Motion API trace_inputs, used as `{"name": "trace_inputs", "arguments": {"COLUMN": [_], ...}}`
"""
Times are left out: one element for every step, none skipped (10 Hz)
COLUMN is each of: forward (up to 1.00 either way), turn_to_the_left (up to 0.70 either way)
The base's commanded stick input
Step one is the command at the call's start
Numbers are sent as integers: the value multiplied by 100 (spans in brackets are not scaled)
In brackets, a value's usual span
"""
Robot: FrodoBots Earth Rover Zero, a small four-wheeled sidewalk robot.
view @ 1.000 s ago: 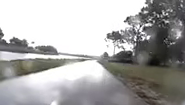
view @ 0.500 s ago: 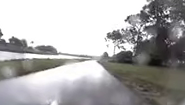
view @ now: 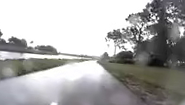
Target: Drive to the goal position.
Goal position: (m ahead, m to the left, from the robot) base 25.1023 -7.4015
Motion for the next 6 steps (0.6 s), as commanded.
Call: {"name": "trace_inputs", "arguments": {"forward": [100, 100, 100, 100, 100, 100], "turn_to_the_left": [0, 0, 0, 0, 0, 0]}}
